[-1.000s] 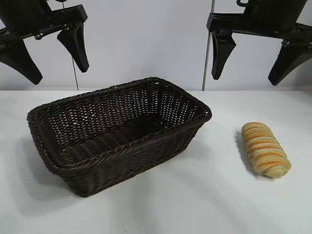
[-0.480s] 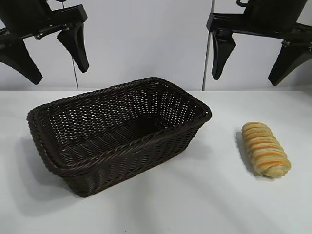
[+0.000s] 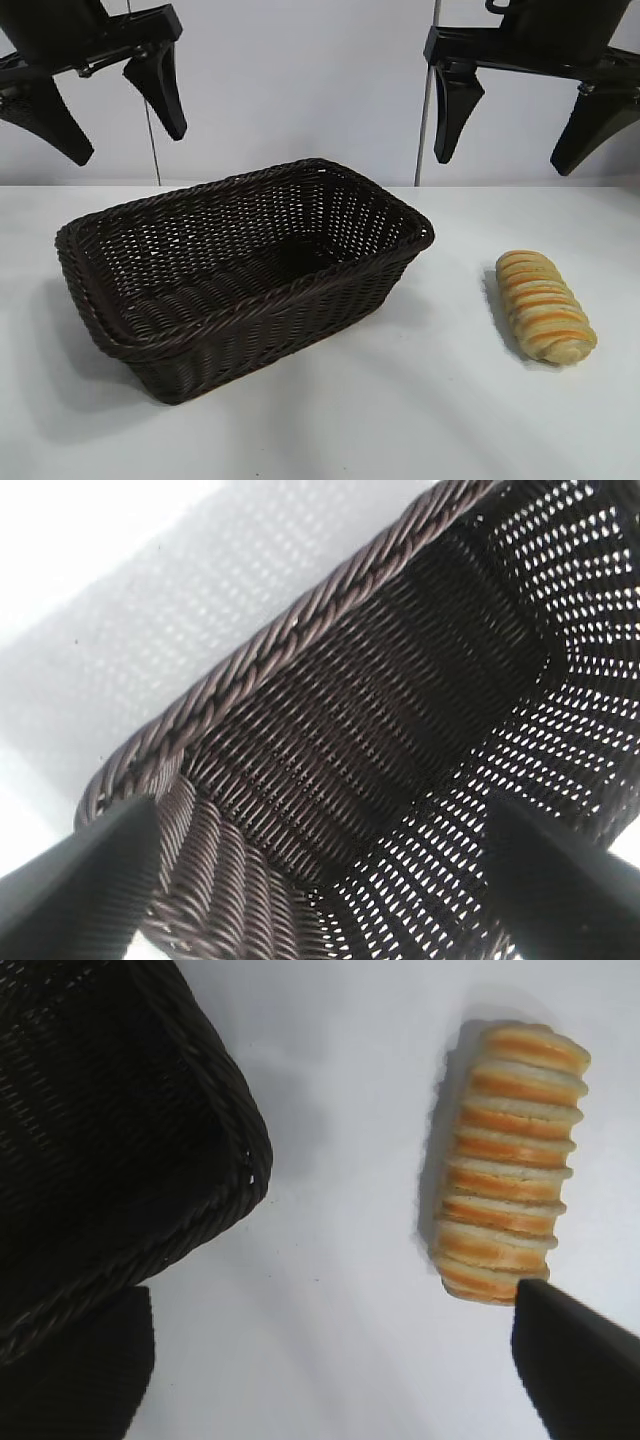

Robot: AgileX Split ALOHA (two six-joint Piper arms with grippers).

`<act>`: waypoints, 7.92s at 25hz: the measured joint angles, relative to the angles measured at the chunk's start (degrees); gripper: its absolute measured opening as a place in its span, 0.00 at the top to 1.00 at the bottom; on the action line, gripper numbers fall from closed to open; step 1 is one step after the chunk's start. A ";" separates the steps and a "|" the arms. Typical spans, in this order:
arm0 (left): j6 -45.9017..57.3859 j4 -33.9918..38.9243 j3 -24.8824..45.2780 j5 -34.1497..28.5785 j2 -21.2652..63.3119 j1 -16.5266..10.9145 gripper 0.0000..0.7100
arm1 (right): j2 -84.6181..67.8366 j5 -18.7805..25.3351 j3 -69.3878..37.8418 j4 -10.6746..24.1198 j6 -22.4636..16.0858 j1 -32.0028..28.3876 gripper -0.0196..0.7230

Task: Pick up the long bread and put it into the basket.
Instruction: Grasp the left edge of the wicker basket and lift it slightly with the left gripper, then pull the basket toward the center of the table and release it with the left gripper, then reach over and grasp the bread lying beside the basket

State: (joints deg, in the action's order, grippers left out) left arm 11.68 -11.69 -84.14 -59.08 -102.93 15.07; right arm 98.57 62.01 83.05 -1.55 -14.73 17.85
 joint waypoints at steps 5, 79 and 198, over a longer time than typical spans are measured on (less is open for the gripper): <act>4.27 1.04 9.02 2.95 2.47 -0.05 0.11 | 0.00 0.00 0.00 0.00 0.00 0.00 0.04; -15.24 -12.46 4.82 4.79 -10.35 -3.54 0.86 | 0.00 0.05 0.00 -1.28 0.00 0.00 0.04; 0.21 -3.94 1.09 0.81 3.53 -0.67 0.07 | 0.00 6.27 0.00 7.36 0.86 0.00 0.04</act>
State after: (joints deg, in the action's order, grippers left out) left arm 11.89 -15.62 -83.05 -58.28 -99.40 14.39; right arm 98.57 68.28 83.05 5.81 -13.86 17.85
